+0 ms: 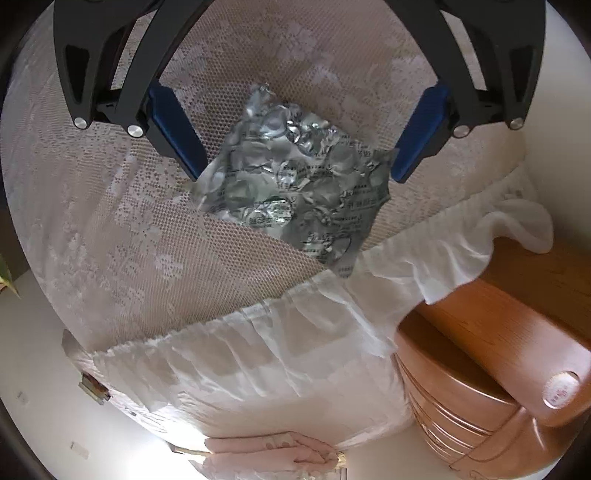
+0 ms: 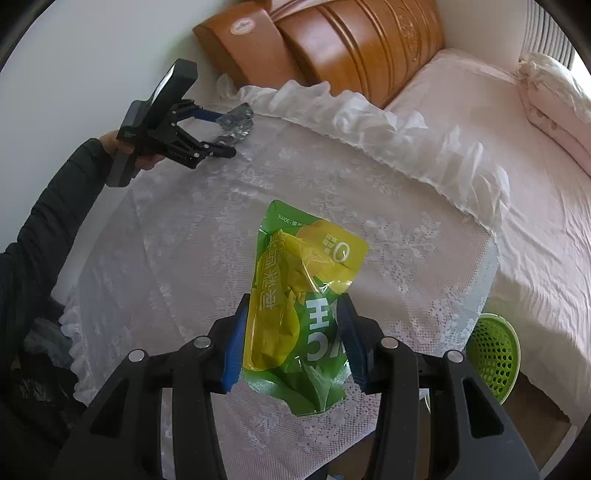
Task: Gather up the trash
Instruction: 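Grasp the silver blister pack with the left tool while the right tool holds the pouch, then carry the blister pack and pouch to the green wastebasket and open both tools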
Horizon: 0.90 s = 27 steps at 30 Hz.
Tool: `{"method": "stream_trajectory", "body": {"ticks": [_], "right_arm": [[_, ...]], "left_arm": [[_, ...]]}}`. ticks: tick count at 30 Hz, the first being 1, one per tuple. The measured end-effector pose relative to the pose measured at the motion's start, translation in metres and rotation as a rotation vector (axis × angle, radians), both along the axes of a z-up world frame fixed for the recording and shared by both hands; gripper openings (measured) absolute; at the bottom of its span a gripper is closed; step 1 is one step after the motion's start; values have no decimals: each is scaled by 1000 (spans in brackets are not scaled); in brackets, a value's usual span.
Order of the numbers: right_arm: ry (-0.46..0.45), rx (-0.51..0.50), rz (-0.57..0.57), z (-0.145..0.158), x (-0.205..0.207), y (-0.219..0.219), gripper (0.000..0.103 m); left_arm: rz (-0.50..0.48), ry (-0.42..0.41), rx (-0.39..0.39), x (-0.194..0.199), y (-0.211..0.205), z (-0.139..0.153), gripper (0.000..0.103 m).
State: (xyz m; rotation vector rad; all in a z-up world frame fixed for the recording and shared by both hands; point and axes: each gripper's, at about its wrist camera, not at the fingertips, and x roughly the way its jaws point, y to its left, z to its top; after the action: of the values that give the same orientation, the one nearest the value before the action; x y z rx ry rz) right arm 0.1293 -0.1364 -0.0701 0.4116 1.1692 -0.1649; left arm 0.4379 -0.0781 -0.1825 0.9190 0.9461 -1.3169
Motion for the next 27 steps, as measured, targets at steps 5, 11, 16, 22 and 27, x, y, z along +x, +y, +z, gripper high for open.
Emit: {"method": "stream_trajectory", "body": {"ticks": [5,11,16,22,27], "right_arm": [[15,8,5,-5,4,0,46],[24,13,26,-10,9,4,46],[22,25,21,-12,8,2,46],[-14,63,57,-9,9,5,46],[-66,98,115,2,8,10,47]], "left_arm": [[49,79,-35,10,2,-3,87],[111,78,-78,12,15,0,80],[248,-24,-129,-11,29,6,79],[612,-56,-214,-42,65,18,79],[842,-52,-243,-77,96,37,79]]}}
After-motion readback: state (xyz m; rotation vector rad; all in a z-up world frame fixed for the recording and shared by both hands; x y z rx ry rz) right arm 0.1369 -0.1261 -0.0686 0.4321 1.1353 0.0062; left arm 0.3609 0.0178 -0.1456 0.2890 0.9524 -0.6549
